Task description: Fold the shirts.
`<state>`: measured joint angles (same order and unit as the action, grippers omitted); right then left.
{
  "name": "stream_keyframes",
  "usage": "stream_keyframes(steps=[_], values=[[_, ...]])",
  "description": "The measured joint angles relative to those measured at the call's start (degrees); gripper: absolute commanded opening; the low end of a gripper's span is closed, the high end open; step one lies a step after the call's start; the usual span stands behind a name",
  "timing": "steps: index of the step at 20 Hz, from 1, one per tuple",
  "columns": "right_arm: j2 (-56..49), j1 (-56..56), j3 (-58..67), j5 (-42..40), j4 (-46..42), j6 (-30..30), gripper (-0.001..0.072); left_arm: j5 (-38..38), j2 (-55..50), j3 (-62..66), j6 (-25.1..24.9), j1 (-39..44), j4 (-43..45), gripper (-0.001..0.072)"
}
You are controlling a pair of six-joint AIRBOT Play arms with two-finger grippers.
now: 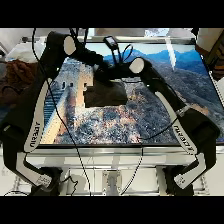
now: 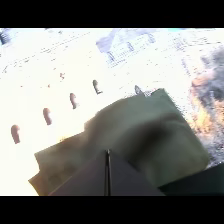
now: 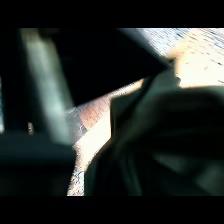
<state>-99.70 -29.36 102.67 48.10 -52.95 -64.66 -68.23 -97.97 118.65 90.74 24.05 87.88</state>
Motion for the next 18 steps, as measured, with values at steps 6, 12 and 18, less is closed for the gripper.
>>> stream_keyframes(steps=[6, 12, 18], values=[[-0.79, -0.24, 0.04, -6.69, -1.70, 0.11, 0.0497, -1.92, 0.20, -0.76, 0.61, -1.57, 0.72, 0.0013], [2.29, 7.74, 0.04, -9.27, -8.48, -1.05, 0.0473, -3.61, 0.00, -4.20, 0.61, -3.48, 2.16, 0.0143], [4.79, 24.06, -1.07, 3.13, -8.04, -8.15, 0.0502, -4.68, -1.25, -5.57, -0.52, -4.09, 2.08, 0.0145]])
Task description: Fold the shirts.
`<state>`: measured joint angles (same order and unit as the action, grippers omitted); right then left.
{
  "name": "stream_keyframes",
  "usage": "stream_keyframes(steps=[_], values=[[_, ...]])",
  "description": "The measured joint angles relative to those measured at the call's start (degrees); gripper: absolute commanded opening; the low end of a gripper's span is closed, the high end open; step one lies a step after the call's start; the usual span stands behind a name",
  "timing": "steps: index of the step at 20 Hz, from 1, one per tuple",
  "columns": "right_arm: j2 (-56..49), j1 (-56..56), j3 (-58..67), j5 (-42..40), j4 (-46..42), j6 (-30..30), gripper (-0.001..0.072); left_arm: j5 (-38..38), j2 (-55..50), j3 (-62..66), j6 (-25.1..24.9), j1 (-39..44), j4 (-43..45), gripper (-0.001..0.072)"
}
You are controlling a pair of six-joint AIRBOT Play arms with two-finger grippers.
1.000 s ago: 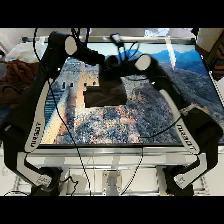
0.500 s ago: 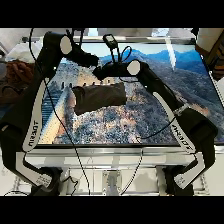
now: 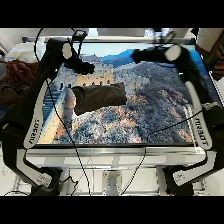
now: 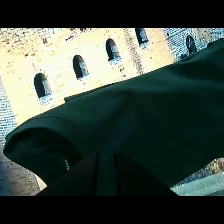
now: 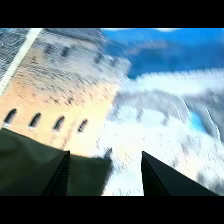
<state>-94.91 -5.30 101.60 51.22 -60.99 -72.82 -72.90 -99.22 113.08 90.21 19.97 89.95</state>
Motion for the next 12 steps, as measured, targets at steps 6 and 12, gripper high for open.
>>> stream_keyframes(steps=[6, 12], values=[[-4.85, 9.97, -5.70, 17.79, 14.67, 0.28, 0.0567, 0.87, -0.63, -0.20, -0.15, -0.07, -0.07, 0.0144], [-14.75, 5.46, -8.55, 22.36, 21.33, 0.66, 0.0576, 0.92, -1.25, -0.22, -0.17, -0.07, -0.20, 0.0142]])
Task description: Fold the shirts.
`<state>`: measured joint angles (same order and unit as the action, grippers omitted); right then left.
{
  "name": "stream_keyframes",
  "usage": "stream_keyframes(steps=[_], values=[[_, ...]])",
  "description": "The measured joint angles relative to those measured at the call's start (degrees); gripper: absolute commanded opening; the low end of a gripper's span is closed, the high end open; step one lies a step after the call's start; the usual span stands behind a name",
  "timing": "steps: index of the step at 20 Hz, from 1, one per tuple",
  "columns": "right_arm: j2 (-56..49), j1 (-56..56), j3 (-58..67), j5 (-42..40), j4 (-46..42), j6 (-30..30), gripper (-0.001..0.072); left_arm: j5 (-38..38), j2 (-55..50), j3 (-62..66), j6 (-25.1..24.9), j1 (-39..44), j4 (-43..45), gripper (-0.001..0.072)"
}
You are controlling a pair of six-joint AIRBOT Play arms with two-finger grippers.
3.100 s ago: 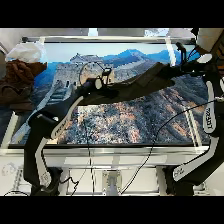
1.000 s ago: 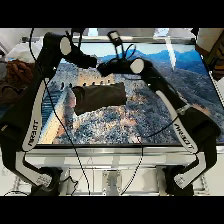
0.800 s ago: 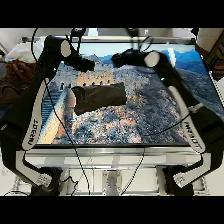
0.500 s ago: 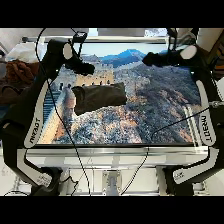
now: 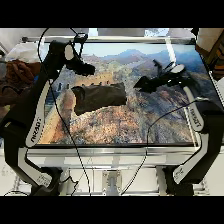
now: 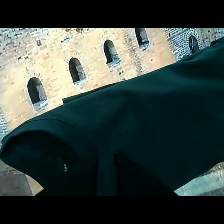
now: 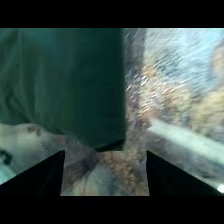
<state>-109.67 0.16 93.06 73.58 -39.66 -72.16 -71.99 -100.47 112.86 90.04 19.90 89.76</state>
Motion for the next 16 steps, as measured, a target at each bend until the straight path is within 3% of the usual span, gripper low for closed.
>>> stream_keyframes(steps=[7, 8, 9, 11, 16], values=[[-8.94, -11.04, -0.35, -3.74, 11.10, 1.29, 0.0585, -1.99, -0.35, 0.00, -0.04, 0.00, 0.00, 0.0142], [-9.35, -12.39, -0.35, -4.98, 11.96, 1.53, 0.0528, -2.27, -0.35, 0.00, -0.04, 0.00, 0.00, 0.0142], [-9.73, -13.77, -0.33, -6.45, 12.79, 2.25, 0.0392, -2.38, -0.35, 0.00, -0.04, 0.00, 0.00, 0.0142], [-10.27, -15.65, -0.37, -9.35, 14.08, 4.52, 0.0030, -2.67, -0.35, 0.00, -0.04, 0.00, 0.00, 0.0142], [-10.10, -15.61, -0.35, -14.67, 18.32, 9.92, 0.0029, -2.93, -0.35, 0.00, -0.09, 0.00, 0.00, 0.0141]])
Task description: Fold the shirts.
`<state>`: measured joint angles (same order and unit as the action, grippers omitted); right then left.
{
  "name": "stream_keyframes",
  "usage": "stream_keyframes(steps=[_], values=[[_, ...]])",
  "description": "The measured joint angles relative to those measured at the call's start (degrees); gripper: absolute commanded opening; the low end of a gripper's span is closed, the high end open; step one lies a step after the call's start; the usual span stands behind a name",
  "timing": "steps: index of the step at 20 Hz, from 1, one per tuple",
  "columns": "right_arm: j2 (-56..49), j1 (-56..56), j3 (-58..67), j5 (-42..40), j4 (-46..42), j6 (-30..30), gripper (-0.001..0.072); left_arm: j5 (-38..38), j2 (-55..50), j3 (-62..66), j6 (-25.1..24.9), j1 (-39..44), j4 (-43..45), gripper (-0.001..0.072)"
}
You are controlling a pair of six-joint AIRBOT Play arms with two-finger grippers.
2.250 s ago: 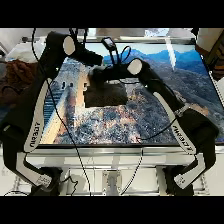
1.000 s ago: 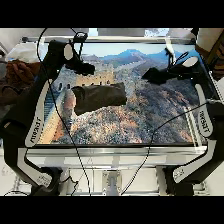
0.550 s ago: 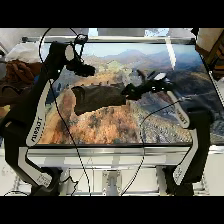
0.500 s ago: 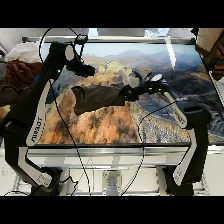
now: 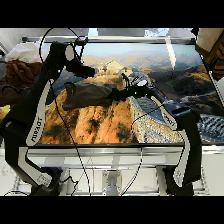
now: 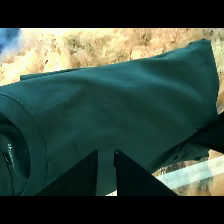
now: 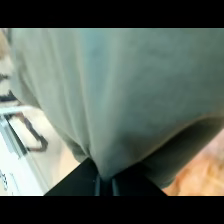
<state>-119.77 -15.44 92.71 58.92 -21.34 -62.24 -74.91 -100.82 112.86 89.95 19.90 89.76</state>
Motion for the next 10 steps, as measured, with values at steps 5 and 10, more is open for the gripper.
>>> stream_keyframes(steps=[5, 10], values=[[4.74, 7.06, 0.00, -3.41, -1.36, 1.18, 0.0028, 0.00, 0.00, 0.00, 0.00, 0.00, 0.02, 0.0142], [14.25, 18.91, 0.00, -3.10, -18.75, -6.75, 0.0028, -0.02, 0.00, 0.00, 0.00, 0.00, 0.04, 0.0142]])
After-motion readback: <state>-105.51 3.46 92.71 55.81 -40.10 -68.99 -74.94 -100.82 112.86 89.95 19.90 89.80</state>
